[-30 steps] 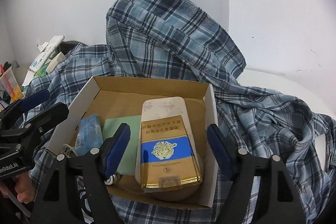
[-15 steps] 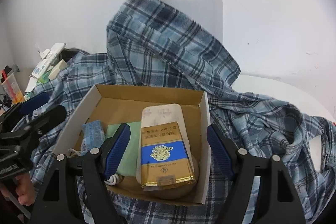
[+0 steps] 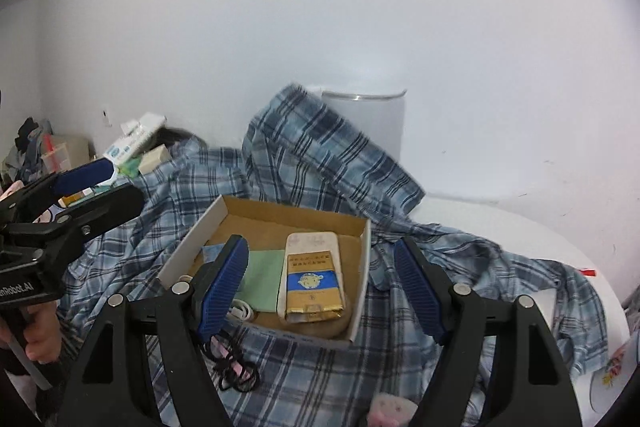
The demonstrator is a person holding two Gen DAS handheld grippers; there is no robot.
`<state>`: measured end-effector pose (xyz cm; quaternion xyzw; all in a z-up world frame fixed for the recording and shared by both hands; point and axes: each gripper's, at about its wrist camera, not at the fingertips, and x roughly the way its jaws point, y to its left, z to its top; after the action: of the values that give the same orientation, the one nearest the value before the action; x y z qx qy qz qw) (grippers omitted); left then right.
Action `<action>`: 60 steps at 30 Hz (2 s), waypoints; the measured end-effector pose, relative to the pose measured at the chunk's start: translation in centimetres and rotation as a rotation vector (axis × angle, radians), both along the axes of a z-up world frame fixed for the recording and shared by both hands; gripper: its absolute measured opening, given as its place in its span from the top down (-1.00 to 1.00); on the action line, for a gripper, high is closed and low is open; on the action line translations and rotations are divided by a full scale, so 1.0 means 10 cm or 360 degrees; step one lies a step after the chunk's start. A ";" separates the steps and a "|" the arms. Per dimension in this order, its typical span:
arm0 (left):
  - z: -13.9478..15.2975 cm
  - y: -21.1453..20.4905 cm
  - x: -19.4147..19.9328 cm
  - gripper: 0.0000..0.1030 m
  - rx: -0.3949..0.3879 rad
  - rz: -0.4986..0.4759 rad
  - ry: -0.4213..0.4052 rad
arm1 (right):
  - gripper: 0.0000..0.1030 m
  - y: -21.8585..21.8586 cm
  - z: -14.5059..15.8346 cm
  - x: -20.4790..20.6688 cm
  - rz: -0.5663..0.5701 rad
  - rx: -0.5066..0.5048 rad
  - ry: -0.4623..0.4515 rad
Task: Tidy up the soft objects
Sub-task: 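Grasp the black scissors with the left gripper while the right gripper reaches the pink plush toy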
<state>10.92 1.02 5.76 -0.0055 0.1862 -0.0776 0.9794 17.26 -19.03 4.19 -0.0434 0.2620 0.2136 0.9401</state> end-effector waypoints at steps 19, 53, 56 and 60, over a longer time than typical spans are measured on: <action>-0.44 -0.22 -0.53 -0.69 -0.0016 -0.0101 0.0140 | -0.44 -0.69 -0.34 -0.48 -0.0122 0.0012 0.0065; -1.06 -0.20 0.05 -0.69 0.0069 -0.0167 0.0570 | -0.44 -0.81 -0.89 -0.30 -0.0142 0.0019 0.0258; -1.15 -0.12 0.19 -0.69 0.0009 -0.0160 0.0671 | -0.44 -0.81 -0.89 -0.30 -0.0142 0.0029 0.0256; -1.27 -0.07 0.34 -0.69 -0.0070 -0.0177 0.0782 | -0.44 -0.82 -0.89 -0.31 -0.0133 0.0038 0.0261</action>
<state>14.35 0.36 -6.91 -0.0352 0.4170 -0.1316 0.8987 14.16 -27.25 -4.75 -0.0035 0.3369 0.1801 0.9241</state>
